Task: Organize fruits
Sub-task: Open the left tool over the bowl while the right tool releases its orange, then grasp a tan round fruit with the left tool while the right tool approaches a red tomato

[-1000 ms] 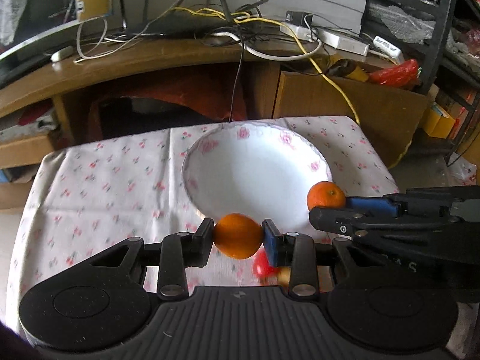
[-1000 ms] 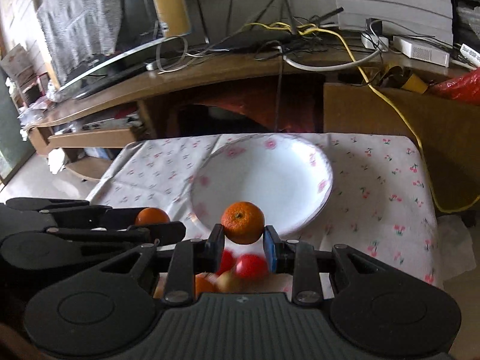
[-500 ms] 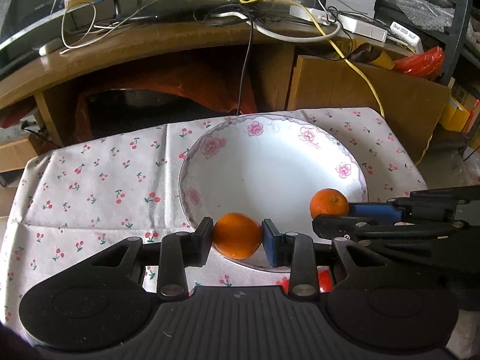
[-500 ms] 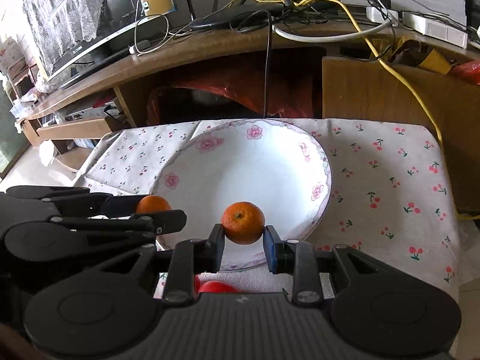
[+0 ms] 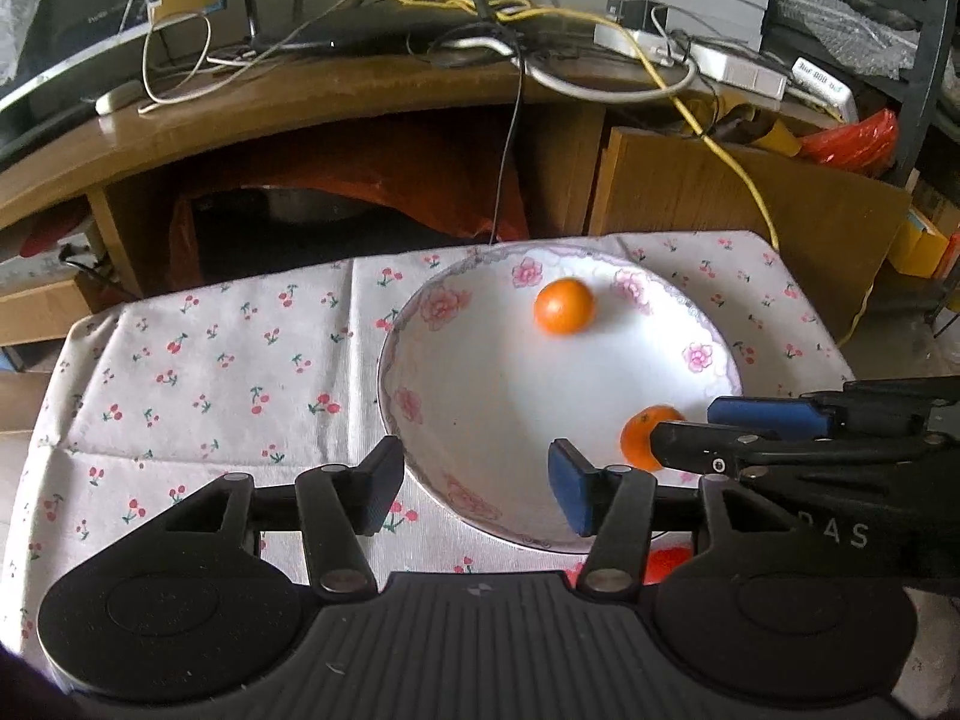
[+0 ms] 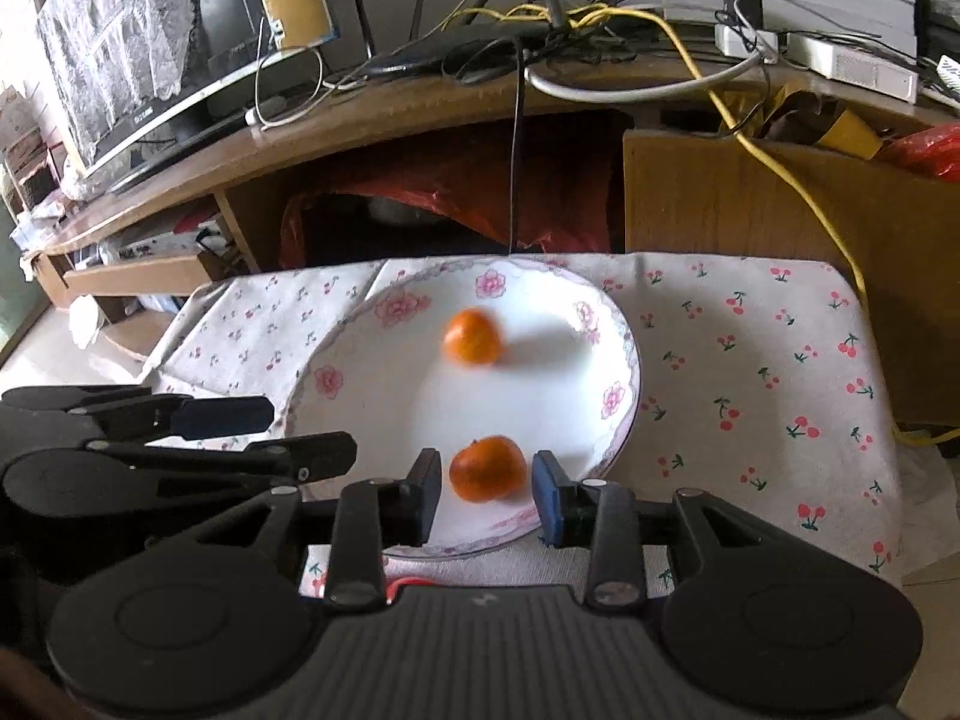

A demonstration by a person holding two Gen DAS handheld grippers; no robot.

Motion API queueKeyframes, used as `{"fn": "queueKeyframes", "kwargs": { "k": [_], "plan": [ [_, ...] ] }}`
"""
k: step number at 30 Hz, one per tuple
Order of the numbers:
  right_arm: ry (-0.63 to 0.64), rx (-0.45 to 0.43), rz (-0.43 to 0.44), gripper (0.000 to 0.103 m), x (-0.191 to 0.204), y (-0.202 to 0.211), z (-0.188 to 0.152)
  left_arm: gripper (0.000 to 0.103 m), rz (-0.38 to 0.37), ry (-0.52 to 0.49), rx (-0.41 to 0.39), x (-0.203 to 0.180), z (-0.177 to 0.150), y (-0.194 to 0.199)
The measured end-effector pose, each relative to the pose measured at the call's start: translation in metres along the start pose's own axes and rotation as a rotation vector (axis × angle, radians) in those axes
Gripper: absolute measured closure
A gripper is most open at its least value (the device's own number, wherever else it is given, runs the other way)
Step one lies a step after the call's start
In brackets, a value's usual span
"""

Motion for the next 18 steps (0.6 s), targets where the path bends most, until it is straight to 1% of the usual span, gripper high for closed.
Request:
{"fn": "queueKeyframes", "kwargs": {
  "k": [3,6,11,18],
  "plan": [
    [-0.008,-0.018,0.003,0.055,0.002,0.005,0.004,0.04,-0.003,0.008,-0.017,0.001,0.004,0.006],
    [-0.006,-0.041,0.004,0.055,0.004,0.012,0.007,0.036,0.0,0.012,-0.031,0.003,0.008,0.012],
    [-0.014,-0.064,-0.004,0.055,0.005,0.022,0.01,0.035,-0.001,0.012,-0.049,0.007,0.012,0.022],
    [-0.018,-0.089,-0.018,0.055,0.004,0.036,0.01,0.034,0.01,0.039,-0.055,0.017,0.01,0.038]
  ]
}}
Point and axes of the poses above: each gripper's, at about its wrist camera, not at the fingertips, and y roughly against the way its jaws point, x to its left, z to its top, the point moved 2 cm from there along -y, roughly the way its jaws point, and after that the axes turned 14 degrees about -x, right-handed, at the moved point
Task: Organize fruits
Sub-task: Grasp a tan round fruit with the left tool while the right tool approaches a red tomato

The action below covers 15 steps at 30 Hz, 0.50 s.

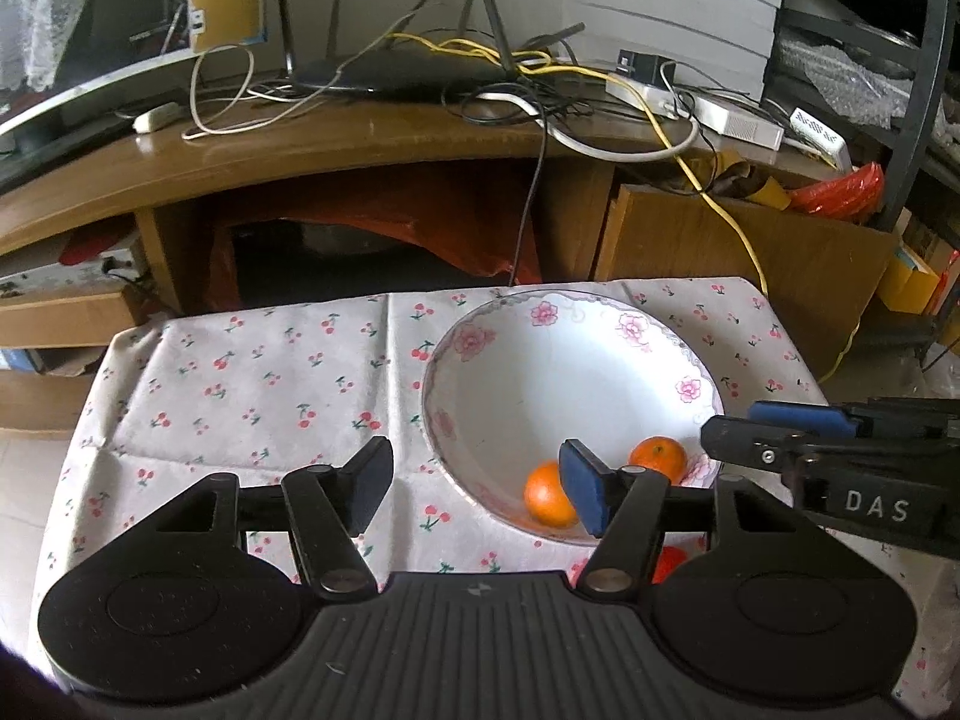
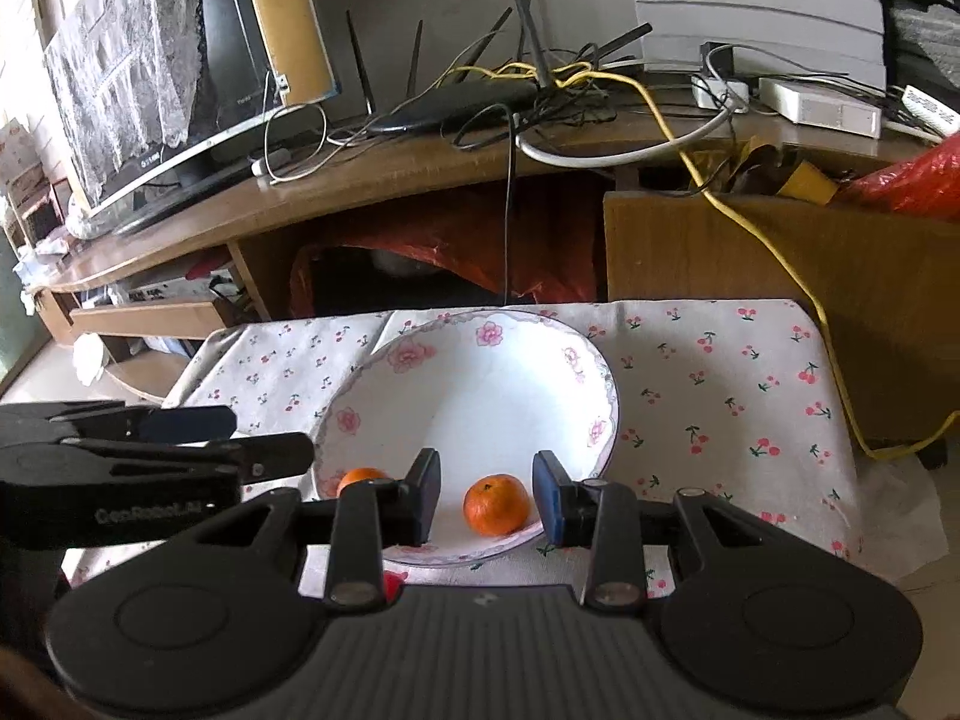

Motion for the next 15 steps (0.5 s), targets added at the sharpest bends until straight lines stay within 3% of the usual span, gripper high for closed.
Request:
{"fn": "queueKeyframes", "kwargs": {
  "k": [15],
  "plan": [
    [-0.025,0.0,-0.003,0.055,0.011,0.046,-0.008,0.032,-0.012,0.048,-0.02,0.008,-0.009,0.055]
  ]
}}
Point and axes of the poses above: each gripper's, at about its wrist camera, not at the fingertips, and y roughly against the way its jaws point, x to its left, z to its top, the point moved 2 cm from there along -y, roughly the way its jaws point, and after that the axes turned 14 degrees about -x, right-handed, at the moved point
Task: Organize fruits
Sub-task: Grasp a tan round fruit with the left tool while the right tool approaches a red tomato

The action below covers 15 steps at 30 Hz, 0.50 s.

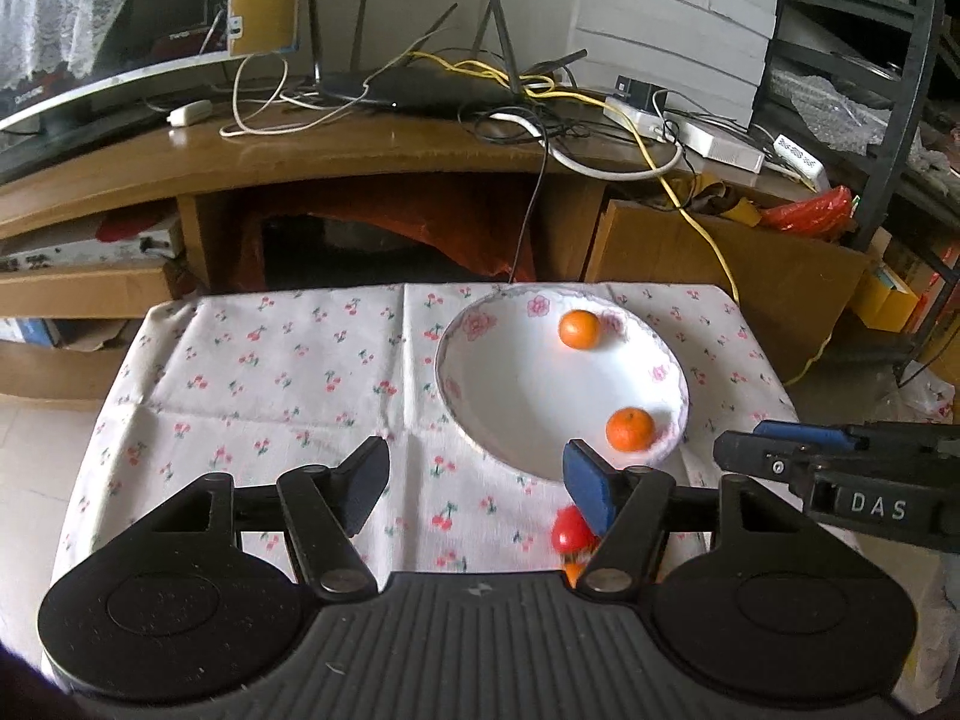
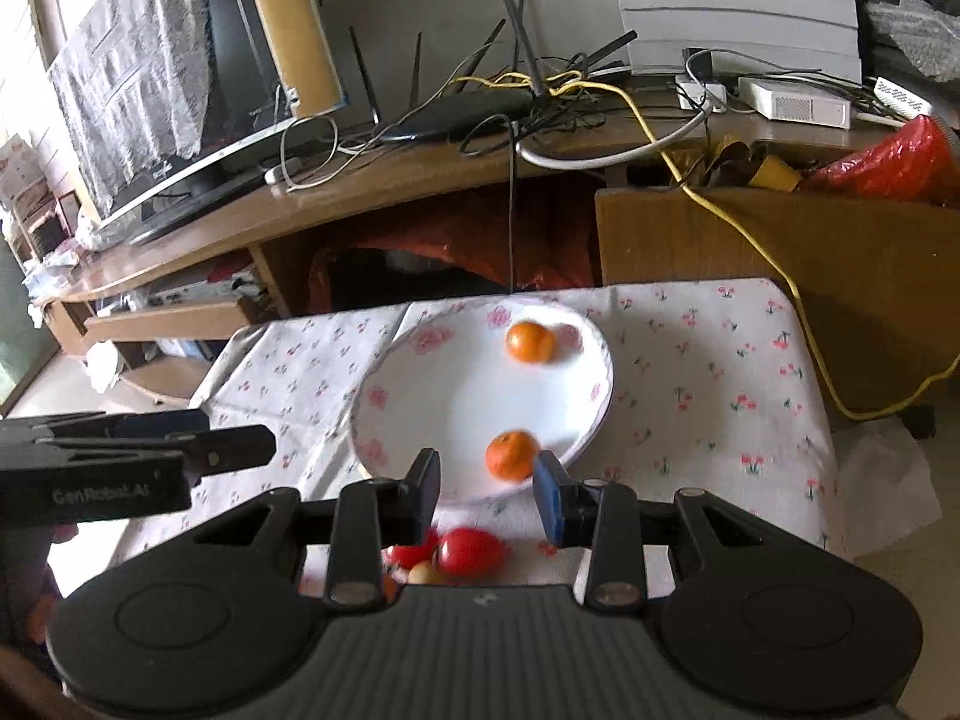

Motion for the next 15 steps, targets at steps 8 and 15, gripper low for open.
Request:
{"fn": "queueKeyframes", "kwargs": {
  "k": [8,15],
  "plan": [
    [0.007,0.052,0.015,0.055,0.018,0.019,-0.025,0.031,0.001,0.002,0.033,0.006,-0.019,0.024],
    [0.0,0.091,0.022,0.054,0.024,0.029,-0.04,0.029,0.009,0.011,0.096,0.015,-0.044,0.039]
  ]
}}
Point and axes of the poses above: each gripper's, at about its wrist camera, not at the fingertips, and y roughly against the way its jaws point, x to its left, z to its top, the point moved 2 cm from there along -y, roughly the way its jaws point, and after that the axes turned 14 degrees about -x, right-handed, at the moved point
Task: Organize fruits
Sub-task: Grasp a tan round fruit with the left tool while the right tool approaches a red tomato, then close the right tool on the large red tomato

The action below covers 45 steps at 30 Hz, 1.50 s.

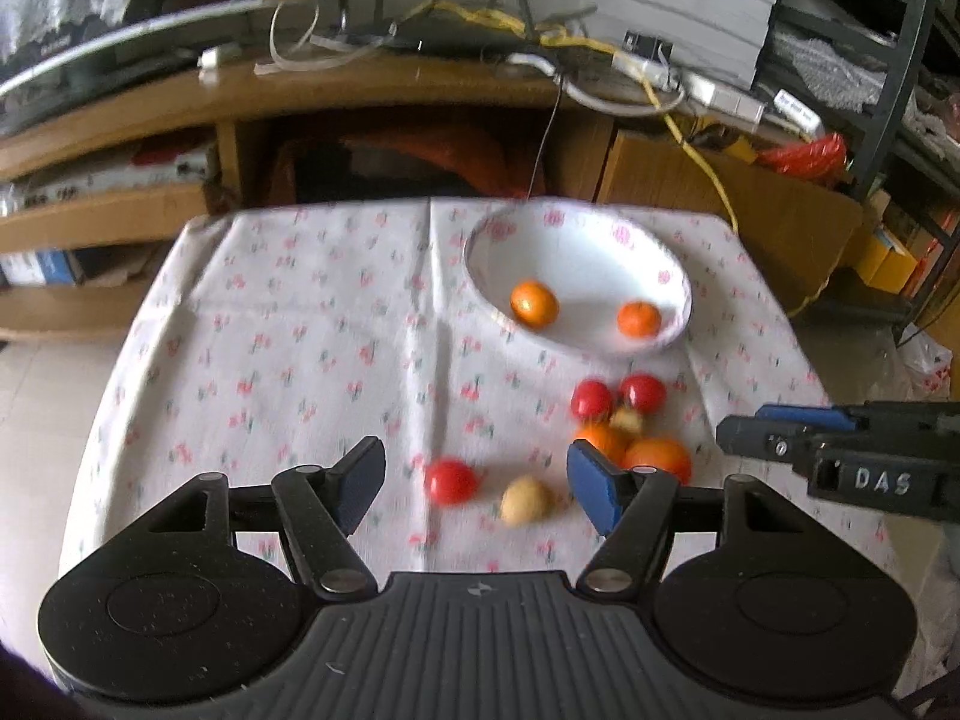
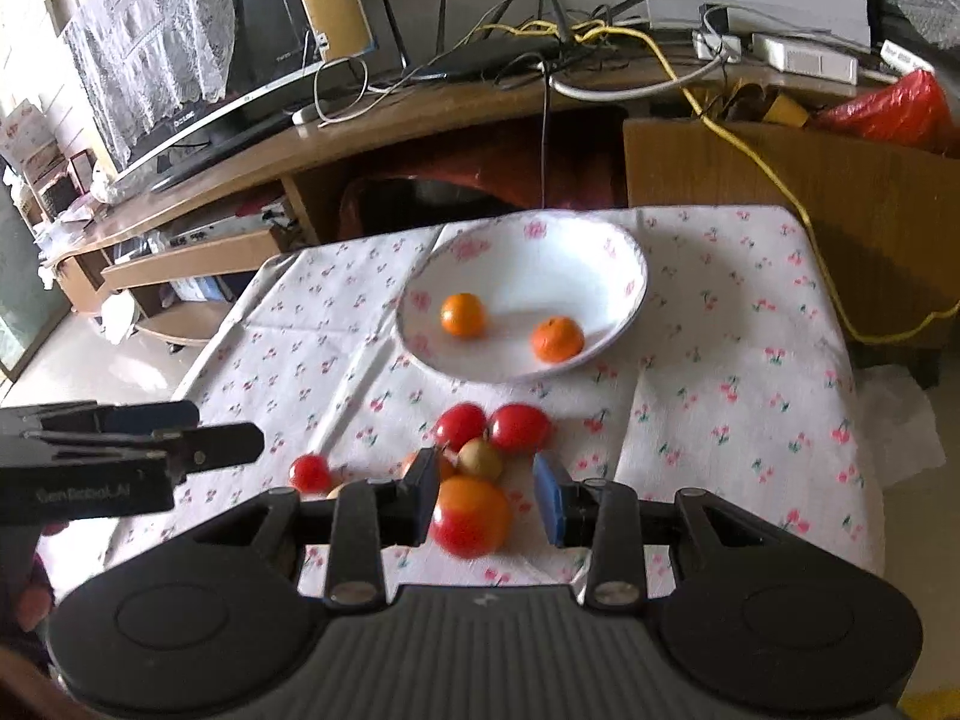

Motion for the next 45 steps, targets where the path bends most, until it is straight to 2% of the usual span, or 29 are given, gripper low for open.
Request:
{"fn": "queueKeyframes", "kwargs": {
  "k": [8,15,17,22,26,33,42,45],
  "plan": [
    [0.027,0.057,0.018,0.052,0.017,0.002,-0.018,0.029,0.013,0.008,0.119,0.009,-0.042,0.004],
    [0.033,0.088,0.027,0.051,0.024,0.005,-0.027,0.03,-0.005,-0.065,0.18,-0.005,-0.066,-0.004],
    [0.033,0.095,0.026,0.051,0.023,0.003,-0.029,0.031,-0.008,-0.082,0.185,-0.007,-0.071,-0.007],
    [0.019,0.113,0.03,0.051,0.018,-0.001,-0.031,0.041,-0.003,-0.11,0.185,-0.008,-0.078,-0.01],
    [0.009,0.127,0.026,0.051,0.012,-0.006,-0.033,0.042,0.004,-0.124,0.175,-0.008,-0.078,-0.009],
    [0.003,0.13,0.013,0.051,0.007,-0.012,-0.032,0.068,0.01,-0.129,0.173,-0.01,-0.077,-0.005],
    [0.045,0.115,0.018,0.05,0.005,-0.026,-0.029,0.068,-0.023,-0.101,0.18,-0.01,-0.074,-0.005],
    [0.093,0.095,0.044,0.042,0.011,-0.033,-0.027,0.068,-0.039,-0.096,0.184,-0.012,-0.074,-0.006]
  ]
}}
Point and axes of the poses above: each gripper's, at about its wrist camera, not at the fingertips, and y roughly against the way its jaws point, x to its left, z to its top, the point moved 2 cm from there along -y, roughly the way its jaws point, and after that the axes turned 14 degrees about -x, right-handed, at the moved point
